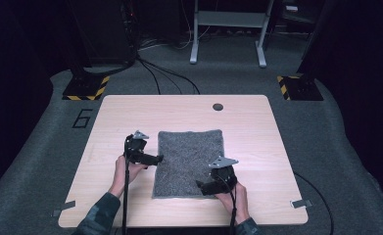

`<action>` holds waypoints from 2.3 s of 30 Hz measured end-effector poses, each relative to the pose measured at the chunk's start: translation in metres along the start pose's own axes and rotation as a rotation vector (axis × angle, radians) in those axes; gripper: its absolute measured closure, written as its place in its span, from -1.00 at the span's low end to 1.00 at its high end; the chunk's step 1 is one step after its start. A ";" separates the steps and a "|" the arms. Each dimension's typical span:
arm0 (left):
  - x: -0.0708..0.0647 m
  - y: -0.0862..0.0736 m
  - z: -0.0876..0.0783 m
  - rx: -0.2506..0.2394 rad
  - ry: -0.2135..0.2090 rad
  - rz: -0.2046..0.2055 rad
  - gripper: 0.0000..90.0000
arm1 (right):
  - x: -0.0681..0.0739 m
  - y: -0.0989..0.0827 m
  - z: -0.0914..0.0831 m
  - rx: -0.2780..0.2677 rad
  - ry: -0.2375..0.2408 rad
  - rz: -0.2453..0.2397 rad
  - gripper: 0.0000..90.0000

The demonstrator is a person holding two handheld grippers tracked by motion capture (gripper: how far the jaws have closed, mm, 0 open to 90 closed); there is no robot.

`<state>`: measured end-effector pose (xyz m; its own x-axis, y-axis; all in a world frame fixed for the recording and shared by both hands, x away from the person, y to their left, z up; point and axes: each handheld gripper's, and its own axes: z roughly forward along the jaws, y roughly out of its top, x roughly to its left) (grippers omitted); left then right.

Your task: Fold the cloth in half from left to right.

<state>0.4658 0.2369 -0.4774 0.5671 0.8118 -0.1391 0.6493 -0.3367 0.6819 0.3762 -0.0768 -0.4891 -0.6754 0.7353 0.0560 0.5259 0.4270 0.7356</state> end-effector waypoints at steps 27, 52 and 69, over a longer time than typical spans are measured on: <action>0.041 0.043 0.067 0.038 0.027 -0.102 -0.74 | 0.103 0.035 0.068 0.071 0.172 -0.187 -0.67; 0.044 0.054 0.085 0.052 0.123 -0.001 0.77 | 0.140 0.034 0.088 0.084 0.161 -0.264 0.89; 0.034 0.067 0.080 0.052 0.134 0.028 0.94 | 0.134 0.038 0.073 0.019 0.176 -0.229 0.93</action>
<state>0.5690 0.2040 -0.4936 0.5150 0.8569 -0.0211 0.6614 -0.3816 0.6457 0.3435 0.0763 -0.5027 -0.8561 0.5168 0.0074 0.3581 0.5826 0.7296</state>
